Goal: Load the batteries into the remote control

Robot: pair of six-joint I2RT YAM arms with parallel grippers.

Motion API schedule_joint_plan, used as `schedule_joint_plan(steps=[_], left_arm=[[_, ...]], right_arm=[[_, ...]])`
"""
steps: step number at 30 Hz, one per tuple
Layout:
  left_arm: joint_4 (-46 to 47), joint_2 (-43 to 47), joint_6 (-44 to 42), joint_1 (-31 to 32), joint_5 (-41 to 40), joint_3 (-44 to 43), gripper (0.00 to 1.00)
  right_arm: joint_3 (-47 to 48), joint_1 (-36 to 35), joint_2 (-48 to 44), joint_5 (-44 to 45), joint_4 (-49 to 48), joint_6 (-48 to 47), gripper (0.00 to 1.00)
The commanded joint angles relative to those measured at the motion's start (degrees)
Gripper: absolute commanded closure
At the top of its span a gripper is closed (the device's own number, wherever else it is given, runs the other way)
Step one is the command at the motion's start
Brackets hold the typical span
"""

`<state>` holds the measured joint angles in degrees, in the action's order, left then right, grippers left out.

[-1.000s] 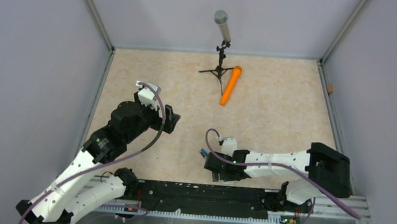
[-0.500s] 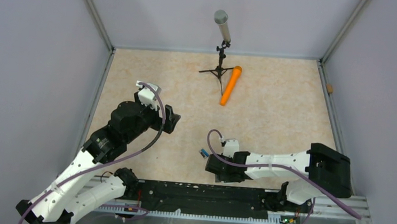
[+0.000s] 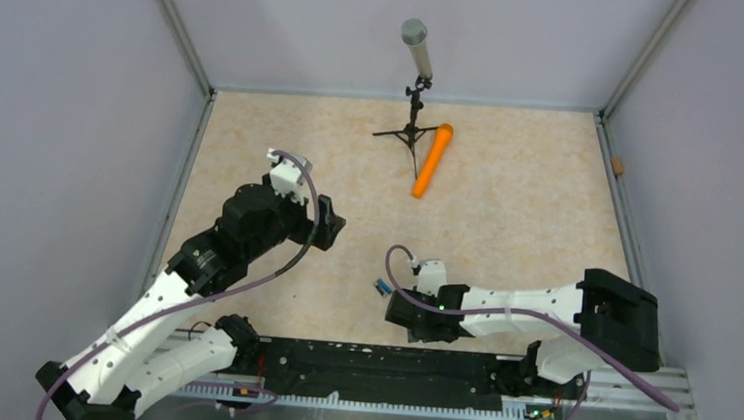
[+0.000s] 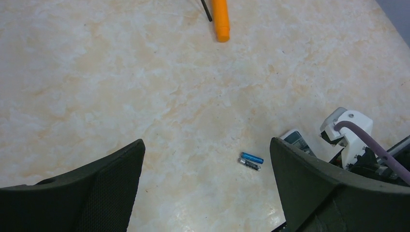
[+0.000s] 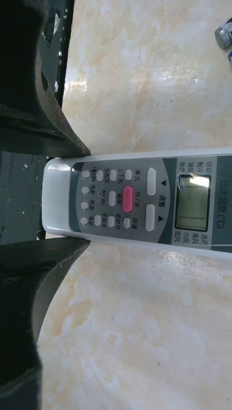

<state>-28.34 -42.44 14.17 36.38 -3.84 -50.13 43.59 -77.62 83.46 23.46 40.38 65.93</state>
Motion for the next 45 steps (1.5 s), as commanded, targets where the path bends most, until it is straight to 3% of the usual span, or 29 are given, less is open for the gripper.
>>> schedule_joint_plan(steps=[1, 14, 22, 32, 37, 40, 45], left_arm=[[0.0, -1.5, 5.2, 0.1, 3.5, 0.1, 0.01], [3.5, -5.4, 12.0, -0.1, 12.8, 3.2, 0.01], [3.7, -10.0, 13.9, -1.1, 22.3, 2.1, 0.01], [9.2, -14.3, 22.1, -9.2, 44.1, 6.5, 0.01], [11.0, -18.3, 24.3, -12.8, 57.5, 8.4, 0.09], [12.0, -19.7, 24.4, -13.0, 60.3, 9.7, 0.14], [16.7, -17.9, 25.8, -13.1, 62.5, 11.7, 0.13]], right_arm=[[2.4, -0.4, -3.4, 2.5, 0.4, -7.8, 1.00], [0.7, 8.0, -15.7, -12.0, -10.8, -29.3, 1.00], [6.3, 9.7, -16.6, -18.1, -7.0, -42.4, 1.00], [11.1, 9.8, -16.9, -18.7, -5.5, -55.4, 1.00], [12.2, 9.8, -17.8, -19.4, -6.4, -61.8, 1.00], [12.2, 9.8, -19.0, -21.0, -8.3, -64.1, 1.00], [14.9, 10.1, -17.5, -23.0, -8.0, -64.2, 1.00]])
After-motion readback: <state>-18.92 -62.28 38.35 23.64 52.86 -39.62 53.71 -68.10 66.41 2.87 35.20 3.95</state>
